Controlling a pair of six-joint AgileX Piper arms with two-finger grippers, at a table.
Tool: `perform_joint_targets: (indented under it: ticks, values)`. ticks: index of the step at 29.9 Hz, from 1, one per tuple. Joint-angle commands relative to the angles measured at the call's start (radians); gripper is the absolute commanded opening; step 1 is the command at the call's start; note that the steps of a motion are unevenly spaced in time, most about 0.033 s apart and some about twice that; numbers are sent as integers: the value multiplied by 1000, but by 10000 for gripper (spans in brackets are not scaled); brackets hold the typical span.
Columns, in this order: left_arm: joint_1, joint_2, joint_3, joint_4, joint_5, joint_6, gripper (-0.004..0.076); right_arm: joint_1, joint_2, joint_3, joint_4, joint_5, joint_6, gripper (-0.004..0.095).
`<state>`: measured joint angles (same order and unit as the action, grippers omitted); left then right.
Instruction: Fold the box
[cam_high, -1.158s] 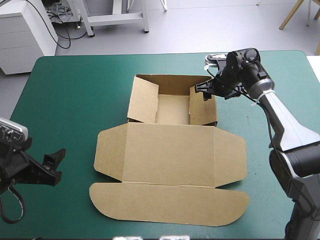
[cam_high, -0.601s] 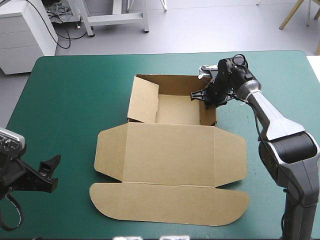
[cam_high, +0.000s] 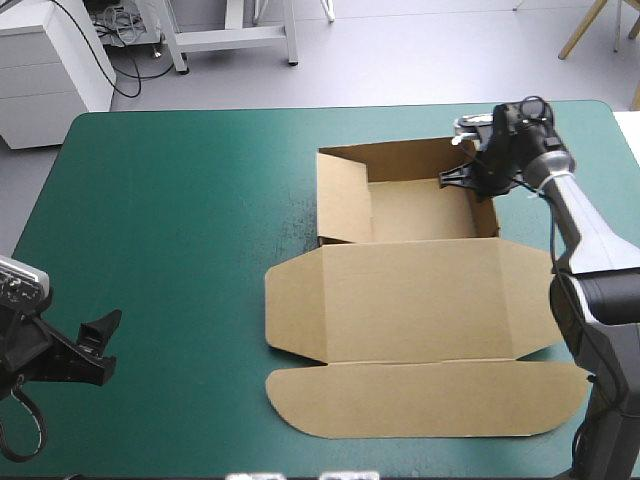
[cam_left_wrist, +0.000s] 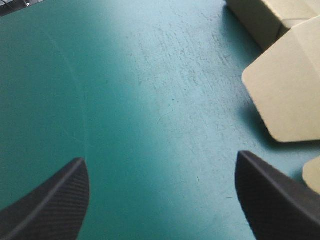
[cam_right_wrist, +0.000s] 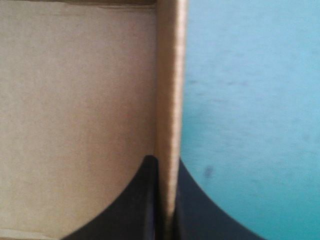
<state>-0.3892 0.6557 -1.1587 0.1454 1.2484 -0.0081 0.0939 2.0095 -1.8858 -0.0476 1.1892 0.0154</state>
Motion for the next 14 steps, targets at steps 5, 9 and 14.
perform_joint_targets:
  ticks: [5,9,14]
  values:
    - [-5,4,-20,10,34,-6,563,-236,-115,-30,-56,11,-70,-19]
    - [-5,4,-20,10,35,-6,563,-333,-117,-30,-54,11,-86,-19]
    - [-5,4,-20,10,35,-6,563,-409,-117,-8,-53,-3,-93,-17]
